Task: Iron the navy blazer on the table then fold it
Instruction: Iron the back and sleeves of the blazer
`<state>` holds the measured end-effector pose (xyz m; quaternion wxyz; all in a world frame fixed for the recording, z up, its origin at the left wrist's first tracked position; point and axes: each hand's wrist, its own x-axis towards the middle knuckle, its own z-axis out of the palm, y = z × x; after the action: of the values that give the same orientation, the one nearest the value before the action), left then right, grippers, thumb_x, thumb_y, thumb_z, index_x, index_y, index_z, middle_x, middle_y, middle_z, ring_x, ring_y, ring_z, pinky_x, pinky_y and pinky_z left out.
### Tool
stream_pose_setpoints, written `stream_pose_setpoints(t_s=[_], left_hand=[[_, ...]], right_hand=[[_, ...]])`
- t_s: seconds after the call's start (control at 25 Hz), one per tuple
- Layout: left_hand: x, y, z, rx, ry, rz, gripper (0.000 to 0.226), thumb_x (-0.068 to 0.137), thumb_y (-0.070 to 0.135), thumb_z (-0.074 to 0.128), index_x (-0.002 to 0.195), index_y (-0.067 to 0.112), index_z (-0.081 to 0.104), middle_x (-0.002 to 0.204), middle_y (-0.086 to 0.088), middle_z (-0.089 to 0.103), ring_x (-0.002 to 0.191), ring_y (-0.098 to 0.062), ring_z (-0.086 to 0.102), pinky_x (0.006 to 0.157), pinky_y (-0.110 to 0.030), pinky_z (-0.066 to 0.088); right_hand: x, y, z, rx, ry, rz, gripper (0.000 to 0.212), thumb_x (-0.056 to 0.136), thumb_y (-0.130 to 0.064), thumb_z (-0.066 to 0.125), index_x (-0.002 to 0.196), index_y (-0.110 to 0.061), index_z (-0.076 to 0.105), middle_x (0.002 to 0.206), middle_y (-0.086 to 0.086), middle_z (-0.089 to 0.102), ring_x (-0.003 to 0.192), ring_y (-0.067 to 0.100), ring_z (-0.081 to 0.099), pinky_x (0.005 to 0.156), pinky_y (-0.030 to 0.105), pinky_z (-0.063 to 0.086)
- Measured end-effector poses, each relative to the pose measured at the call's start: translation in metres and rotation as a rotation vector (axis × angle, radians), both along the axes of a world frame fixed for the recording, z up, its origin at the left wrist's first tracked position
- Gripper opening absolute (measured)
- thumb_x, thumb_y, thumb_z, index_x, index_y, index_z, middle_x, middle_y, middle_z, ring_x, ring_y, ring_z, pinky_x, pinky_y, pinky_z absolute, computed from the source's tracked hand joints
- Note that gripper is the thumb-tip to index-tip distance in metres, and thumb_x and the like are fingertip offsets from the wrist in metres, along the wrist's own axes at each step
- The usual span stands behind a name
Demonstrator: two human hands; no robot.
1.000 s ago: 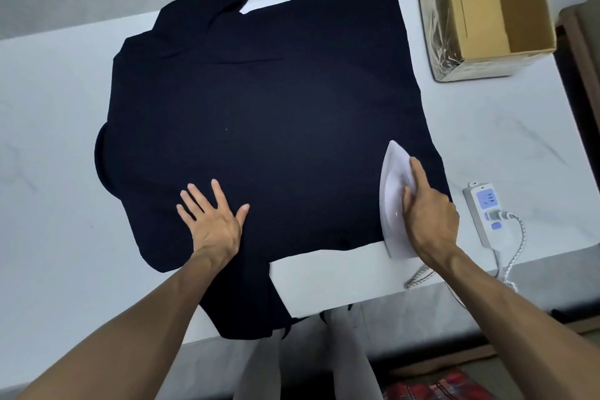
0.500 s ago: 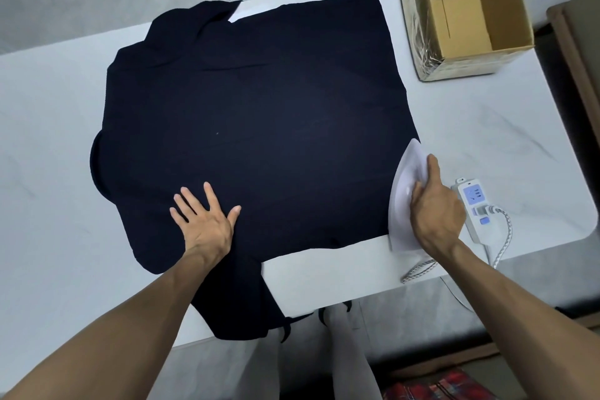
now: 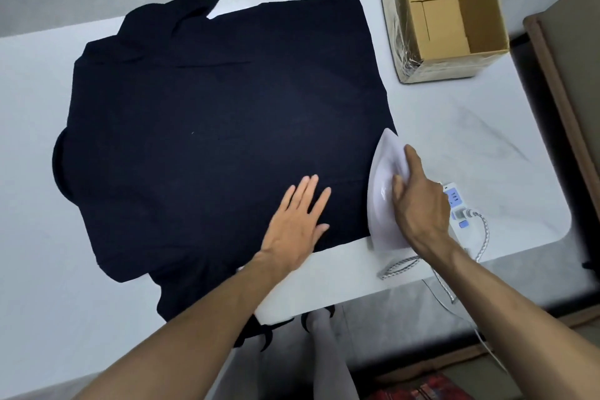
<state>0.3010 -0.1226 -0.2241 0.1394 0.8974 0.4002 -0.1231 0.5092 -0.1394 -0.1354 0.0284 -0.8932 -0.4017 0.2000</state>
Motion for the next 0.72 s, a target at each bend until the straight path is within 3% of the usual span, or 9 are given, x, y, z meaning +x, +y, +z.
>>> stream_pose_setpoints(t_s=[0.08,0.24,0.48,0.6,0.72], left_hand=[[0.039,-0.006,-0.016,0.002,0.017,-0.091,0.07,0.104,0.052,0.016,0.155,0.016,-0.016,0.162,-0.016,-0.022,0.151,-0.029,-0.017,0.124,-0.044,-0.005],[0.055,-0.012,-0.035,0.003,0.114,-0.076,0.071,0.103,0.054,0.01,0.155,0.014,-0.017,0.161,-0.019,-0.023,0.151,-0.032,-0.017,0.123,-0.048,-0.001],[0.053,-0.004,-0.007,-0.12,0.121,-0.1,0.066,0.106,0.048,0.021,0.157,0.02,-0.01,0.163,-0.012,-0.021,0.151,-0.025,-0.017,0.124,-0.043,-0.004],[0.019,0.021,0.019,-0.167,-0.008,0.165,0.065,0.104,0.04,0.04,0.158,0.019,0.009,0.167,-0.004,0.002,0.153,-0.017,-0.001,0.125,-0.036,0.0],[-0.04,0.068,0.03,-0.102,0.069,0.544,0.086,0.093,0.055,0.056,0.156,0.014,0.015,0.162,-0.014,0.015,0.15,-0.03,0.016,0.123,-0.041,0.014]], right_hand=[[0.012,0.002,0.006,0.002,0.012,0.034,0.054,0.101,-0.027,0.04,0.152,-0.03,0.023,0.091,0.019,0.063,0.088,0.04,0.056,0.068,0.038,0.035],[0.034,-0.004,0.006,-0.024,0.052,0.065,0.054,0.101,-0.026,0.041,0.152,-0.031,0.024,0.094,0.02,0.063,0.091,0.04,0.055,0.069,0.039,0.033],[0.03,-0.003,0.009,0.017,0.154,0.08,0.053,0.102,-0.028,0.042,0.152,-0.032,0.025,0.092,0.017,0.062,0.092,0.04,0.057,0.073,0.039,0.039],[0.022,0.012,0.017,0.049,0.23,0.138,0.053,0.101,-0.029,0.043,0.151,-0.034,0.027,0.105,0.015,0.066,0.096,0.039,0.057,0.08,0.04,0.045],[0.009,0.042,0.02,0.03,0.305,0.165,0.057,0.098,-0.033,0.047,0.151,-0.034,0.025,0.114,0.011,0.065,0.103,0.035,0.057,0.082,0.036,0.04]])
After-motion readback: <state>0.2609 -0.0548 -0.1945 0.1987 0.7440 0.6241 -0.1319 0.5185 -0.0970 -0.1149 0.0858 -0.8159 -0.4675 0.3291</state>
